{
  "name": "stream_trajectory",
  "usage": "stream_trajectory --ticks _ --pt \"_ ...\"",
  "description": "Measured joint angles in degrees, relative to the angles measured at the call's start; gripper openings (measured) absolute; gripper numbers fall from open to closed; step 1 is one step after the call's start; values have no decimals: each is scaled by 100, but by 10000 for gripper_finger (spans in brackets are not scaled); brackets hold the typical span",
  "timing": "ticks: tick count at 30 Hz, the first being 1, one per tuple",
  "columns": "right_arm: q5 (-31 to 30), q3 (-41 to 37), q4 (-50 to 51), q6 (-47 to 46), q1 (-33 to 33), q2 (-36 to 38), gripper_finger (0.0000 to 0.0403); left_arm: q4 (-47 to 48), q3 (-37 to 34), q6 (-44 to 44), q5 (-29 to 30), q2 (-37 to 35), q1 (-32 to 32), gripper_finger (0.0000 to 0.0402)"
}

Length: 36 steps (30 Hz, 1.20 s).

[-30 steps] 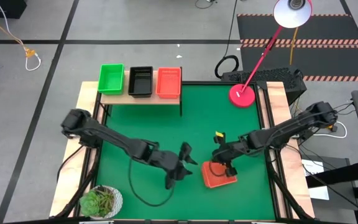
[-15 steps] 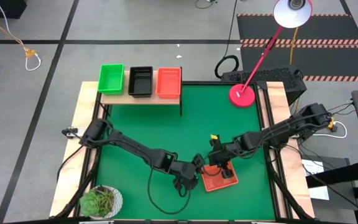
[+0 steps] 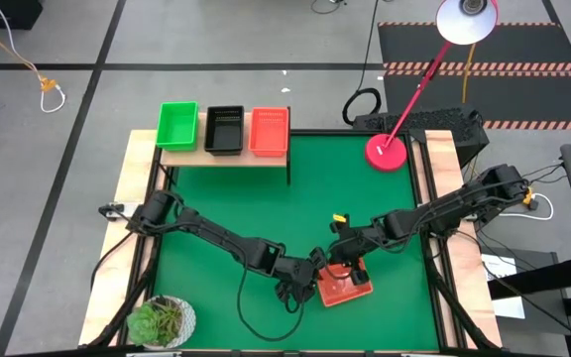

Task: Stack baskets on shelf by color
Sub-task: Stack the orange basket on top of the other orange baskets on the shelf

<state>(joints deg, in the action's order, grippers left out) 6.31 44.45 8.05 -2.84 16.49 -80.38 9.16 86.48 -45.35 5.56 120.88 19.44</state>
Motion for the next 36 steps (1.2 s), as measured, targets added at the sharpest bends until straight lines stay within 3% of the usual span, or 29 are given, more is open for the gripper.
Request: stream_trajectory --ticks 10,15,24,32,36 --pt "-106 2 -162 100 -7 69 17 228 0 -260 -8 -7 -46 12" --pt "-162 2 -322 71 1 401 61 358 0 -217 -10 -52 -33 21" --pt "-998 0 -354 53 15 1602 139 478 -7 9 253 -189 -44 15" --pt "-2595 0 -349 99 479 2982 143 1580 -4 840 1172 -1251 -63 12" --pt "-2887 0 -300 87 844 3359 135 2224 -2 1003 1780 -1941 -83 13"
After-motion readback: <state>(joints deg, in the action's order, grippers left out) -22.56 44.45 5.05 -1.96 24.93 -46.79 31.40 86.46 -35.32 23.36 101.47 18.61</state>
